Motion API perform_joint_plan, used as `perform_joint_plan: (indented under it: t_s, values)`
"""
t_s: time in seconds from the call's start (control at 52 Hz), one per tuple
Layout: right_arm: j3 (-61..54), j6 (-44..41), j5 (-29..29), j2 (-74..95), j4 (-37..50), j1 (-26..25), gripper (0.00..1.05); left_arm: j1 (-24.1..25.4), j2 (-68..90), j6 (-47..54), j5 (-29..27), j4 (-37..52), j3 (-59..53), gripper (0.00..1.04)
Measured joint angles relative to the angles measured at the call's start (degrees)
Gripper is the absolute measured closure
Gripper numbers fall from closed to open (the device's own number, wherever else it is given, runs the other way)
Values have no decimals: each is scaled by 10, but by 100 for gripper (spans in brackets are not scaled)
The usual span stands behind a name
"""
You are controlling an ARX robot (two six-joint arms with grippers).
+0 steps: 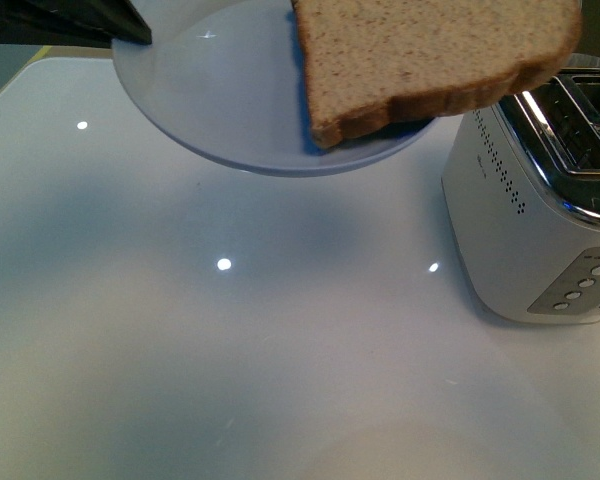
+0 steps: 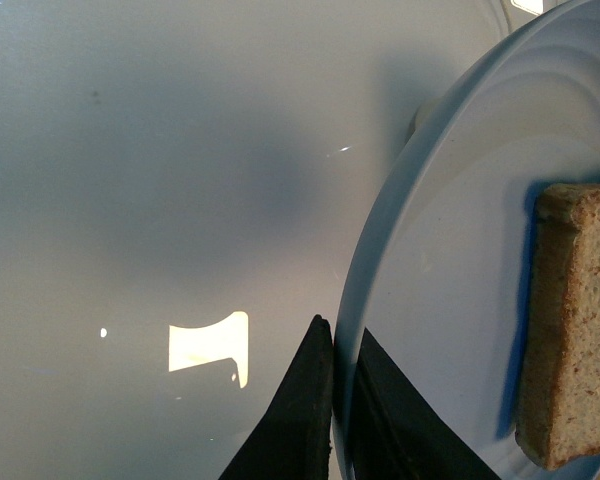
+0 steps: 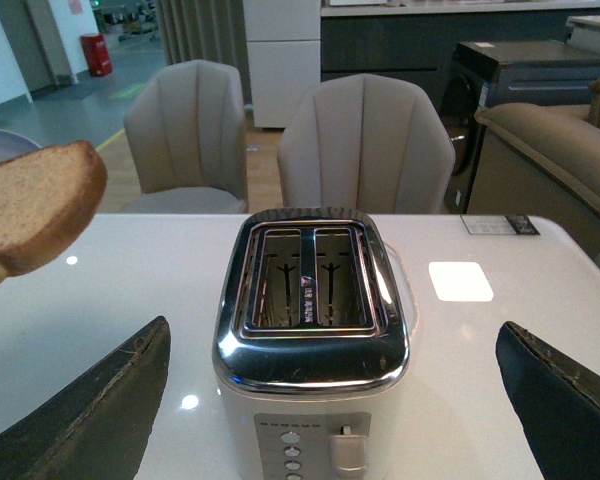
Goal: Left arm holds plate, right arm toasts bread
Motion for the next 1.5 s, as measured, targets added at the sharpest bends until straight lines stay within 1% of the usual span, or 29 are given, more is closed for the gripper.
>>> perform_joint_plan:
  t_s: [0.25,0.5,0.577,0.635,0.712,0.827,0.904,1.038,1.096,1.135,1.288,1.5]
  values:
    - [0,0,0,0,0,0,9,-43,0,-34,-7,15,0,102]
    - [1,4,-2,3,-4,0,9,-56,0,-52,-8,20,0,102]
    - [58,68,-31,82,-144,-6,9,-58,0,-56,-8,20,0,102]
    - [84,101,-43,132,-193,-9,9,-60,0,-57,-9,20,0,102]
    - [98,125,-55,176,-201,-12,9,-62,0,-57,-8,20,0,102]
    - [124,151,-88,235,-163,-19,9,-63,0,-57,-9,19,0,102]
    - [156,168,-127,306,-103,-18,9,-63,0,-57,-10,19,0,102]
    - [211,205,-180,441,1,3,9,-64,0,-57,-12,19,0,102]
    - [239,239,-225,497,39,16,9,-65,0,-57,-12,19,0,102]
    - [253,257,-245,526,59,23,9,-66,0,-57,-12,19,0,102]
    - [298,313,-264,642,139,42,9,-70,0,-57,-12,19,0,102]
    - [322,352,-260,720,176,56,9,-71,0,-57,-12,19,0,102]
